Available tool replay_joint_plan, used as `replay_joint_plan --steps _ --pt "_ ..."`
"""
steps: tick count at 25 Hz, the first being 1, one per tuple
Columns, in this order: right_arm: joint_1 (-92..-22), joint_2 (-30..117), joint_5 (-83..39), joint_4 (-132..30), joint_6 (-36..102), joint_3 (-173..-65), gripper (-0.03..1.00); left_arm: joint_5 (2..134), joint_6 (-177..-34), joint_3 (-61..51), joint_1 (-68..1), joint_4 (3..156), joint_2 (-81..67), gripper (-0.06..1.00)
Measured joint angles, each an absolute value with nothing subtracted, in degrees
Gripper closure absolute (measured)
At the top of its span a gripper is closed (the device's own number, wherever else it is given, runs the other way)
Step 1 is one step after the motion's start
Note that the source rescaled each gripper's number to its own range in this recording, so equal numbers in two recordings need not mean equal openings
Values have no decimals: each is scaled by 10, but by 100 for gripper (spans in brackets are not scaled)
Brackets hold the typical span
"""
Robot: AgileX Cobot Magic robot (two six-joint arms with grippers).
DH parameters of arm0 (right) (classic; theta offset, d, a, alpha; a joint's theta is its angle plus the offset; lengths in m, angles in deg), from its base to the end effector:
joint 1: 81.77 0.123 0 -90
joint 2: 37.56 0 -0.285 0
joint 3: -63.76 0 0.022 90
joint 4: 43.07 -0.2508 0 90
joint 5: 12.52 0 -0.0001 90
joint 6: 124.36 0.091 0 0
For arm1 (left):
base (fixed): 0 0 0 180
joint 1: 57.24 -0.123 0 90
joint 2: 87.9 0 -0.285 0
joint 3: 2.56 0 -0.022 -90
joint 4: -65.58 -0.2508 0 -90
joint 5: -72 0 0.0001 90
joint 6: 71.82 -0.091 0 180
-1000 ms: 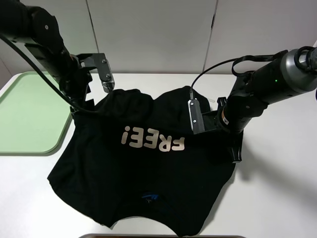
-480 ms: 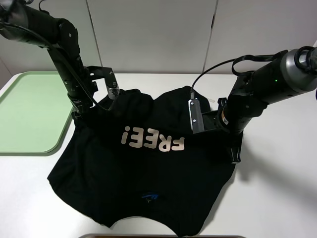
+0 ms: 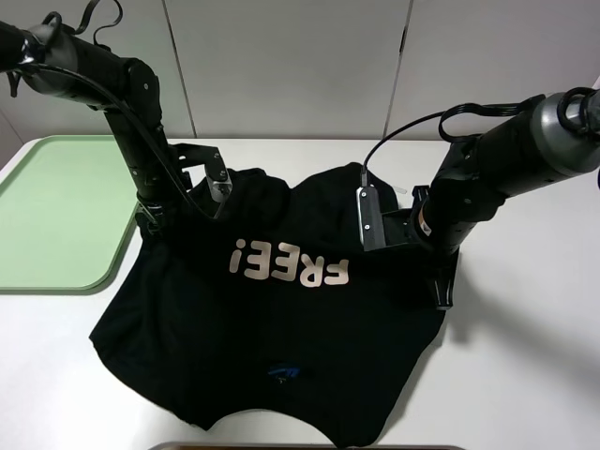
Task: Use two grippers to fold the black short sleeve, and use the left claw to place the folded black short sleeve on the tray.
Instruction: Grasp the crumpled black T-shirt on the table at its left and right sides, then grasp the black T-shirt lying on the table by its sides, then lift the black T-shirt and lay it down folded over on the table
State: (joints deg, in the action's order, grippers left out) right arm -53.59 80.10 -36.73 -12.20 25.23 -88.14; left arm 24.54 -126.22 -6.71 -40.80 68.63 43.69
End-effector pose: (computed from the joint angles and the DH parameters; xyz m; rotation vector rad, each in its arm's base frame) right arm 0.2839 0.1303 0.0938 -2.0092 2.1627 -0.3931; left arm 0.3920 -0.1194 0.1106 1.7215 2.5106 -0.0147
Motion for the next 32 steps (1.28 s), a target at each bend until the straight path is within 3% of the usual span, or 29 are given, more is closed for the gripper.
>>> replay_joint_plan --steps 5,10,16,21,32 --pt "-536 801 -367 -125 252 -881 97 238 -1262 -67 -408 686 437 71" --pt "-536 801 -367 -126 252 -881 97 238 -1248 -68 -408 686 426 91" --pt "-536 800 -367 -126 282 -881 97 231 -1188 -68 -408 687 403 94" --pt "-536 760 -347 -126 403 -881 97 219 -1156 -68 -408 704 371 94" --pt "-536 540 -395 -126 510 -881 97 192 -1147 -68 -408 838 236 94"
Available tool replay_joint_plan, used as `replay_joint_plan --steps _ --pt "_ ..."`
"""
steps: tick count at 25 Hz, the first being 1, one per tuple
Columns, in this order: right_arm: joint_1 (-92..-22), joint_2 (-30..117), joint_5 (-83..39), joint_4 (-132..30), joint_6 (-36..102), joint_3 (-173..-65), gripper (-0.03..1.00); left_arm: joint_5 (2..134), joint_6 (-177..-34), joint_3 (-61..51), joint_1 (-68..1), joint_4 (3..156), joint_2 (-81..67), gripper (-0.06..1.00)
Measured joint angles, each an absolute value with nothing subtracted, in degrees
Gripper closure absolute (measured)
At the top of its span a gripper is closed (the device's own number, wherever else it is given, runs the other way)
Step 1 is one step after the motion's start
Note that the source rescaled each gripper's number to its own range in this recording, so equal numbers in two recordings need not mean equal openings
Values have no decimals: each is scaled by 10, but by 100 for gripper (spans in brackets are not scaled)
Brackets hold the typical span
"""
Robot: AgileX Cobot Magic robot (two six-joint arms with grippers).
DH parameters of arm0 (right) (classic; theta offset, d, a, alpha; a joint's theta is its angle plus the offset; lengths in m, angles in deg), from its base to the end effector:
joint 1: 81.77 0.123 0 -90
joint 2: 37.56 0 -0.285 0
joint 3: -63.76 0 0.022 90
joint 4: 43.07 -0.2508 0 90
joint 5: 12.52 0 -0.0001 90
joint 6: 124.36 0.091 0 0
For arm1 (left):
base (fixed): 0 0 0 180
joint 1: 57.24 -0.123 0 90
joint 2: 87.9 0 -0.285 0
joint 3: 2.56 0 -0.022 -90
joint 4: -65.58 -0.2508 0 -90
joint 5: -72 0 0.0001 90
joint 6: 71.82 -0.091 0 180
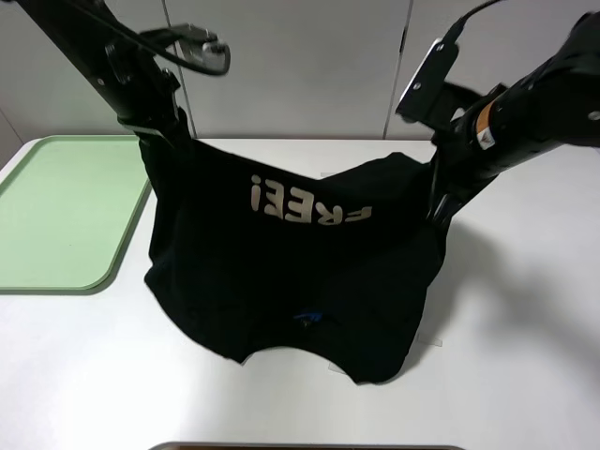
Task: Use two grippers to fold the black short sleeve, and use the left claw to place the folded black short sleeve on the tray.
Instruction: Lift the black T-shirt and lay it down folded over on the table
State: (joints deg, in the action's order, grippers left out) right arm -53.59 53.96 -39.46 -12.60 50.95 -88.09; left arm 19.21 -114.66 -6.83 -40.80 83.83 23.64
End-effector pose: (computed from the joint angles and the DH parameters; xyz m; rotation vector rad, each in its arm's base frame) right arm 0.2648 0.1181 0.2318 -1.1735 2.2011 -0.3202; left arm 0.3606 -0.1301 0.2526 1.1688 2.4648 -0.2748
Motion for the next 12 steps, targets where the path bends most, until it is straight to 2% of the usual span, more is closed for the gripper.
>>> replay_joint_plan --steps 12 --pt "-536 228 -438 -39 512 -881 97 213 -1147 -68 -330 872 -33 94"
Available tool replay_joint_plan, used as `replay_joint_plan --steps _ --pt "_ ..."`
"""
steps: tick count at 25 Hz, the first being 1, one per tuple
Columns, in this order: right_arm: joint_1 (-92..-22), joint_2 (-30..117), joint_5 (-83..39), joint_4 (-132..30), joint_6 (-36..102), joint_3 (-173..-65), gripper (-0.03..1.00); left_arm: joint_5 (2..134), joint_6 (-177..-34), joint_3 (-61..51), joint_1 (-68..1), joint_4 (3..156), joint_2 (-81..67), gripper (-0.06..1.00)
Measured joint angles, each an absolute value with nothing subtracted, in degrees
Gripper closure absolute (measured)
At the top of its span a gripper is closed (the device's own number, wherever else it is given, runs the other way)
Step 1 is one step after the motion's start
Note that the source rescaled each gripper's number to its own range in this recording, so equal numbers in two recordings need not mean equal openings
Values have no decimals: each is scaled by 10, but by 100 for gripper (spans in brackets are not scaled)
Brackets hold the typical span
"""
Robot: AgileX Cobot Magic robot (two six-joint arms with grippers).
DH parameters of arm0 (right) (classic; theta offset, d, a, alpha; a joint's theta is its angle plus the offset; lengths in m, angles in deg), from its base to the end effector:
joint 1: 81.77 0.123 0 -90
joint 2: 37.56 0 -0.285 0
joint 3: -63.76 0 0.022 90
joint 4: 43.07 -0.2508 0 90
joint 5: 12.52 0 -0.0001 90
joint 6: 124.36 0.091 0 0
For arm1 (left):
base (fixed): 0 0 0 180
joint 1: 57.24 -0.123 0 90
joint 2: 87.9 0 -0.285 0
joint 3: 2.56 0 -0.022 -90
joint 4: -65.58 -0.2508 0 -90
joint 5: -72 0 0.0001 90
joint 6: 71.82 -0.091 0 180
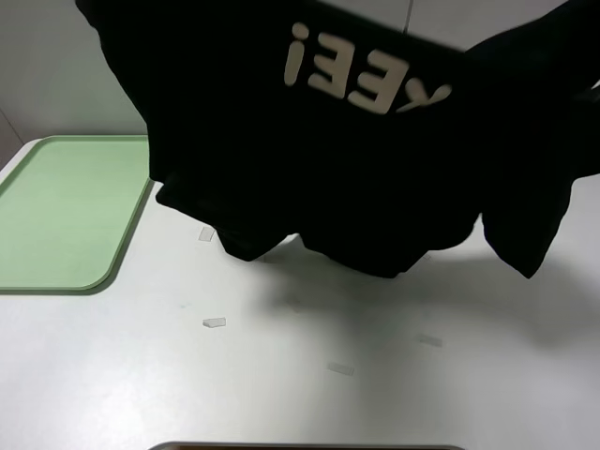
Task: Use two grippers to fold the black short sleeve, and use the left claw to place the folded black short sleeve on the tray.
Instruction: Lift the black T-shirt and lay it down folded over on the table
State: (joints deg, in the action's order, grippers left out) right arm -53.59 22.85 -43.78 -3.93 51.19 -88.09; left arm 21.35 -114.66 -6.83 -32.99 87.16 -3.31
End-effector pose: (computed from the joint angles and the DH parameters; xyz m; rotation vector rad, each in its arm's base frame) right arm 0.1799 0.0625 0.3644 -0.9175 1.7656 -0.4563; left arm 0.2487 -0.1405 0.4157 1.1318 1.9234 -0.2812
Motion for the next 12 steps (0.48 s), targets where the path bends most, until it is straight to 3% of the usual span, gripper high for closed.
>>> replay_joint_plan --steps 6,12 --pt "-536 151 -408 14 513 -930 97 282 -1145 -68 -329 798 -105 94" --pt "-540 269 -401 50 519 -964 97 285 -1092 -68 -329 677 -8 94"
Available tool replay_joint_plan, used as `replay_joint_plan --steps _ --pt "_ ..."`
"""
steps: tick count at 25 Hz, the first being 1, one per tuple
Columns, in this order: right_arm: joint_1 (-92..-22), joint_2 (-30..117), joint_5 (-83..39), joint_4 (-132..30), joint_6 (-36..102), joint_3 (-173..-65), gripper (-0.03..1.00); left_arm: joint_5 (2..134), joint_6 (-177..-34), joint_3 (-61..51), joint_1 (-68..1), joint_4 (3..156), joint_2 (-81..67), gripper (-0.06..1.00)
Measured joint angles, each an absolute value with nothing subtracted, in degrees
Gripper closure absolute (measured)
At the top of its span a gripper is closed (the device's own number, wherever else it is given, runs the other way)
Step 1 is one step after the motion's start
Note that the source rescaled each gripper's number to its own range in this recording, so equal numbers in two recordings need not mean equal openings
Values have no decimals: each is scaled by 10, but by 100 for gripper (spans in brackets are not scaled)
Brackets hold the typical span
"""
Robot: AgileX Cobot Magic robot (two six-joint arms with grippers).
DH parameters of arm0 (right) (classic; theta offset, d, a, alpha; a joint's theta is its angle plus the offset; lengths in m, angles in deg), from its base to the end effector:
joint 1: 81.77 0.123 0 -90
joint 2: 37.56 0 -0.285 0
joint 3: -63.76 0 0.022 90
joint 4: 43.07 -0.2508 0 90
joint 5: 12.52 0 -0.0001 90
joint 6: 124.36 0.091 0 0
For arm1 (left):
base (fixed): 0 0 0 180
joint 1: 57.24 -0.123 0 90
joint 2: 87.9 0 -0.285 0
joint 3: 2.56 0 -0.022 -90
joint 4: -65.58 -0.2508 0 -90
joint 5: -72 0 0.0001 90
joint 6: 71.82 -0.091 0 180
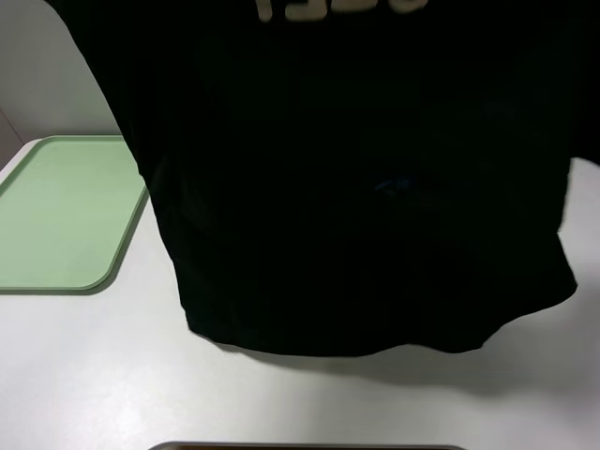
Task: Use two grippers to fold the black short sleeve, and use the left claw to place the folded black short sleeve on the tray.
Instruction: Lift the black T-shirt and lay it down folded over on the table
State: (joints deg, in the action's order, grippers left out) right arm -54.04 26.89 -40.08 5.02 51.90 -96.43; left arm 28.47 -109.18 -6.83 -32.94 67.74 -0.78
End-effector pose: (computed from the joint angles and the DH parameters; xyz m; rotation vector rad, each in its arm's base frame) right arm 0.1982 0.0687 0.4071 -0.9165 1.5821 -0.5724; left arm 0.2770 -0.1277 0.4067 1.1173 1.9026 0.0832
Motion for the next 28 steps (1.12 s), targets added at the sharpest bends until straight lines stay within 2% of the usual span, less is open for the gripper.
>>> replay_joint_plan --steps 5,8,15,21,28 --pt "-594 460 -383 63 520 -964 97 289 -1058 -68 -329 596 96 94" --pt "-631 559 -331 97 529 -964 97 313 -1022 -68 -329 513 190 94" --pt "-696 715 -209 199 539 -965 97 353 -995 -68 -328 427 266 94" --pt "-729 736 -159 229 541 -1015 97 415 -945 -68 -333 393 268 94" --pt "-731 736 -130 229 541 -1080 97 419 -940 -68 -342 376 268 94"
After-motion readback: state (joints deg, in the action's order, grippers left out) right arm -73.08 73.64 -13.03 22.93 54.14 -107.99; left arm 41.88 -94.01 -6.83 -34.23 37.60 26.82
